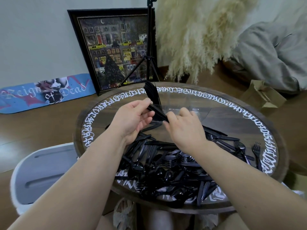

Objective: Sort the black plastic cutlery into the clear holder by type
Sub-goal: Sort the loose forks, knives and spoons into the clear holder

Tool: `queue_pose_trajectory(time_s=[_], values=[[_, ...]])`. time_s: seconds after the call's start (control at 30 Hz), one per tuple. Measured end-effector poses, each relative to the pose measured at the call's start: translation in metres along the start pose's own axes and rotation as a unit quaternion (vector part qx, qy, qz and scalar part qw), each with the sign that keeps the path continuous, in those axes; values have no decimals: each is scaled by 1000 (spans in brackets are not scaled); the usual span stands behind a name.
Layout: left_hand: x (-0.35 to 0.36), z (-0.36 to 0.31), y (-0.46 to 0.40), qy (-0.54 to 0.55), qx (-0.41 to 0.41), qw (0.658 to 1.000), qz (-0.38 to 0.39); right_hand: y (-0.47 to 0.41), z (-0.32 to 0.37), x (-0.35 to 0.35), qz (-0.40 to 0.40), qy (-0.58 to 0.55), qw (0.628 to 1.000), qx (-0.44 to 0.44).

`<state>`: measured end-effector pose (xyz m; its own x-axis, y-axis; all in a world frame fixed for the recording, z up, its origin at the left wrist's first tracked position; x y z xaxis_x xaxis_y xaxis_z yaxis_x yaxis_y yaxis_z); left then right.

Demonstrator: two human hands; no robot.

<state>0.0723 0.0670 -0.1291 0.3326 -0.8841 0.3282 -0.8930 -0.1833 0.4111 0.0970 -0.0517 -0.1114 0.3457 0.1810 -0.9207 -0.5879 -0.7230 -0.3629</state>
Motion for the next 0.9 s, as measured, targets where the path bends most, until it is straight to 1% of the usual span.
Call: queue_pose_trajectory(time_s=[0.07,0.1,0.13,0.23,0.3,0.37,0.43,0.47,0.53,0.6,0.67,0.73,0.9], values=[[0,-2,-1,-17,20,999,-20,0,6,6,23,-48,999,0],[0,-3,-1,-23,29,999,-33,1,6,12,54,-65,996,11],[-2,-4,-2,-25,37,998,-47,1,6,14,62,-70,995,18],[-7,-7,-4,-24,48,996,-75,1,7,2,36,-89,995,31],[-7,-12,-6,-45,62,994,-81,-5,9,-6,26,-100,994,16],[-6,-32,-6,-83,94,988,-90,-15,6,-13,28,-157,987,12],[-4,-68,-7,-141,154,973,-100,-35,-6,-22,1,-248,969,21],[-2,-88,-7,-173,191,961,-103,-48,-14,-25,-12,-275,961,29],[7,-122,-6,-221,254,936,-100,-73,-30,-25,-22,-293,955,46],[15,-139,-10,-255,283,920,-96,-92,-41,-19,-16,-299,952,69],[19,-144,-18,-275,292,911,-93,-104,-46,-10,-1,-298,951,82],[16,-141,-29,-284,287,910,-91,-112,-45,1,12,-280,957,76],[-6,-118,-58,-287,258,918,-92,-112,-45,28,28,-266,960,80]])
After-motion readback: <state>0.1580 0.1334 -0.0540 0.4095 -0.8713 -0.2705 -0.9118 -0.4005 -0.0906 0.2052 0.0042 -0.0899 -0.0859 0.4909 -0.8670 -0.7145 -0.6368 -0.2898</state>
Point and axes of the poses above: each hand's wrist, its own y-axis away from the middle knuckle, its own x-axis out of the palm, z = x × y, the point moved 10 cm from there along -y, towards the middle knuckle, and after that the axes turned 9 degrees about -x, right-handed, at the moved point
